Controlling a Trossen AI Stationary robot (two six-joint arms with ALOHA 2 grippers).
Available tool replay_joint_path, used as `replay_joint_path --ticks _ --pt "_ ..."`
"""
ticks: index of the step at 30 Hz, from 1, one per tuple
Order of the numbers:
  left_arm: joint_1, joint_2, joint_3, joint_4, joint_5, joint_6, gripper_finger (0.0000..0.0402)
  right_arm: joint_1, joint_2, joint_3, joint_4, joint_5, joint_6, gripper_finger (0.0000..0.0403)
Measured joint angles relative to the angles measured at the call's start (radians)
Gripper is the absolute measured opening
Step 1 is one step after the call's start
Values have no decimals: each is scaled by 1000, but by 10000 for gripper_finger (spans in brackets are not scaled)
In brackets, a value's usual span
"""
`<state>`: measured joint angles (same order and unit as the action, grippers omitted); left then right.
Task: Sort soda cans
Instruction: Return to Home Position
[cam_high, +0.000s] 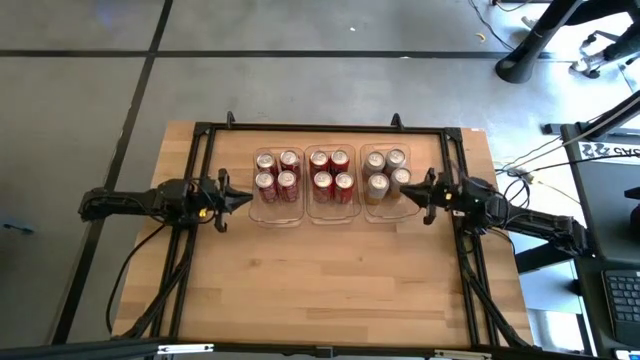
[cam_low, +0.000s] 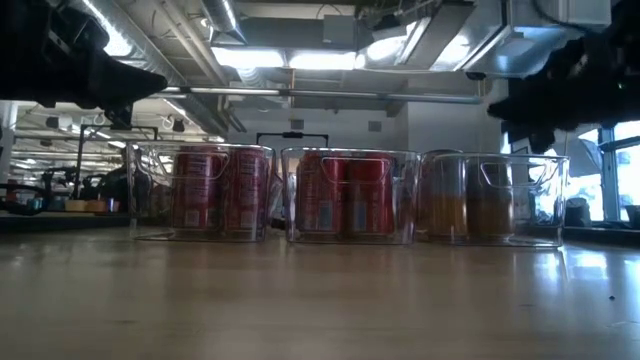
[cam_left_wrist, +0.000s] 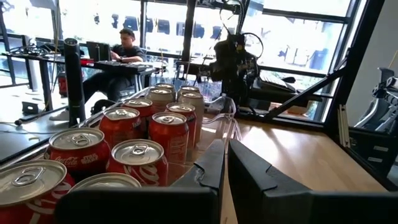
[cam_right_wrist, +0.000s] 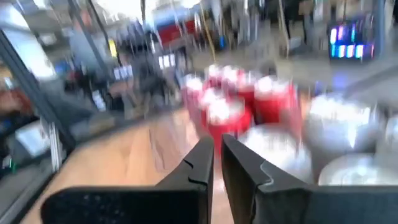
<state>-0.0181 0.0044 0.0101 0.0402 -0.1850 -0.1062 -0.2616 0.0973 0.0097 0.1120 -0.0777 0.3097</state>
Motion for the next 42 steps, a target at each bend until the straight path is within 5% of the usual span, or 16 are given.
replay_joint_path --ticks 15,42 --pt "0 6 0 0 -5 36 13 157 -95 5 -75 -43 -27 33" --pt "0 6 0 0 -5 28 13 163 -93 8 -89 -9 -27 33"
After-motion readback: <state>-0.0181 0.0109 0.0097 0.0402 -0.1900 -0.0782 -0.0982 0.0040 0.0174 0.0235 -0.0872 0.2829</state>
